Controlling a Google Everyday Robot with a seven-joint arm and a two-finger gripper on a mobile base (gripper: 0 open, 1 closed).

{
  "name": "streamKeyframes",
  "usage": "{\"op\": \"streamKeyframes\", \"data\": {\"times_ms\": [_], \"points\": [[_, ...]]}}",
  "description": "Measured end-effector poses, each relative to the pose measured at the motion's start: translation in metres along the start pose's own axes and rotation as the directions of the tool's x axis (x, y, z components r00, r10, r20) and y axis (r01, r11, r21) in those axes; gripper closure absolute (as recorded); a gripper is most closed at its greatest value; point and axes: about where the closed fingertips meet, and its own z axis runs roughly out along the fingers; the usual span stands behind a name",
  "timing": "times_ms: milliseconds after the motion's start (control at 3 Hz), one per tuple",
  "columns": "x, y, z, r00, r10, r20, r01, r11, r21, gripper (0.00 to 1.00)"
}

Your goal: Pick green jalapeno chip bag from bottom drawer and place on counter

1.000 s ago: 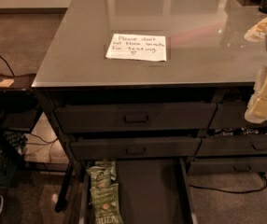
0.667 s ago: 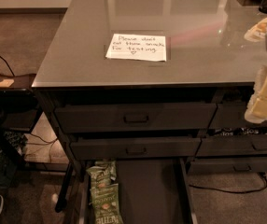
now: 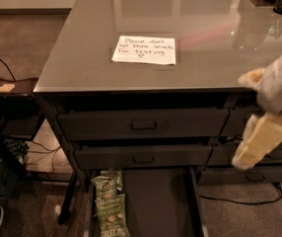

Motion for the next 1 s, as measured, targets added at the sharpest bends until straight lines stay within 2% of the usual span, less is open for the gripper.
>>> {"op": "streamKeyframes", "data": {"times_ms": [333,667,1000], "points": [[0.001,0.033,0.058,0.998,0.022,0.056,-0.02,0.9991,-0.038,0.0],[0.002,0.063,0.124,0.996,0.027,0.079,-0.022,0.9973,-0.071,0.0],[0.003,0.091,0.2,0.992,0.047,0.115,-0.036,0.9945,-0.098,0.0]]}}
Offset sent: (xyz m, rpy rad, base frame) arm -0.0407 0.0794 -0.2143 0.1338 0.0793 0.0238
